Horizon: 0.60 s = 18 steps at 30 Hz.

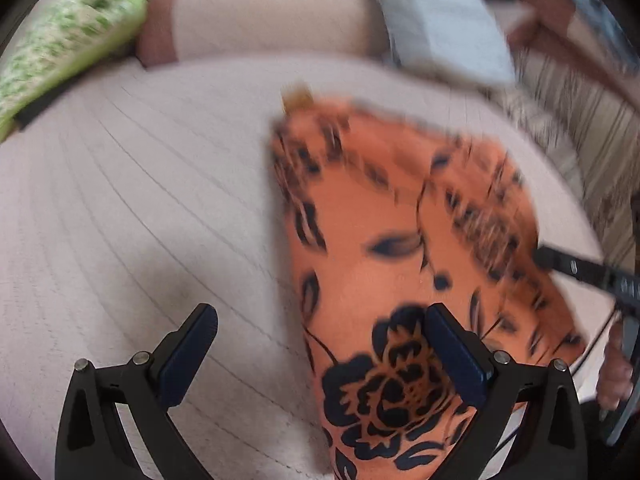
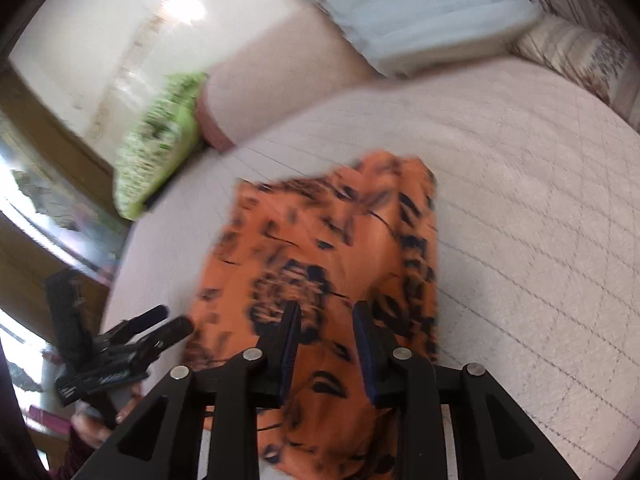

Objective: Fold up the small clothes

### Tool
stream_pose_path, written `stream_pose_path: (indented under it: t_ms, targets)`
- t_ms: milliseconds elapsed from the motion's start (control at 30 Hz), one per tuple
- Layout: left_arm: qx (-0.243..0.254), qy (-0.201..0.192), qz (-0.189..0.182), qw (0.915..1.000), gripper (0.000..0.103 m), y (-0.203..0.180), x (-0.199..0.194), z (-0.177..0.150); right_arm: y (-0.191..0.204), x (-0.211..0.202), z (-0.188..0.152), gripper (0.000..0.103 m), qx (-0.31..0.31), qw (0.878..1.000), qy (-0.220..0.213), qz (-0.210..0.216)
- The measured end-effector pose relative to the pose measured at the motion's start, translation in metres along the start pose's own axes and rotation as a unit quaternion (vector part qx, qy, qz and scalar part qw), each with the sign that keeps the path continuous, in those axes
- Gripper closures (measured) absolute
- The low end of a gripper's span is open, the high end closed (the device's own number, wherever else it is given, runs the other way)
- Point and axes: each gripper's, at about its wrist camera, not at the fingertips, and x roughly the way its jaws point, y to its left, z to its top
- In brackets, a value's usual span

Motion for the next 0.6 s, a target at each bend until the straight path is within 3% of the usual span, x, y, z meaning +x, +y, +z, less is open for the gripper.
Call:
stream_pose_path:
  t_ms: [67, 200, 267, 300, 333, 467, 600]
  targets:
    - [-0.006, -0.005, -0.01, 0.9999, 0.0, 0.001, -0.001, 0.0, -0.007, 0.013, 0.0, 0.069, 0.015, 0.999, 0.023, -0.029]
    - [0.005, -0.047, -0.022, 0.9986, 0.0, 0.002, -0.018, 0.006, -0.007, -0.001, 0.006, 0.068, 0.013, 1.0, -0.001, -0.004]
    - [0.008, -0.059, -0.036, 0.9976, 0.0, 0.001, -0.023, 0.007, -0.012, -0.008, 0.008, 0.059, 0.023, 1.0, -0.016, 0.01]
    - [0.01, -0.061, -0.038, 0.9974, 0.0, 0.001, -0.024, 0.008, -0.016, -0.013, 0.009, 0.042, 0.033, 0.999, -0.026, 0.015]
    - [0.012, -0.062, -0.04, 0.9972, 0.0, -0.001, -0.024, 0.009, -0.018, -0.016, 0.01, 0.035, 0.04, 0.998, -0.034, 0.017]
    - [0.016, -0.045, -0.049, 0.9977, 0.0, -0.002, -0.014, 0.012, -0.028, -0.021, 0.016, 0.035, 0.056, 0.997, -0.045, -0.004]
    - [0.01, -0.011, -0.105, 0.9944, 0.0, 0.001, -0.002, 0.013, -0.045, -0.008, 0.02, 0.035, 0.093, 0.995, -0.022, 0.0]
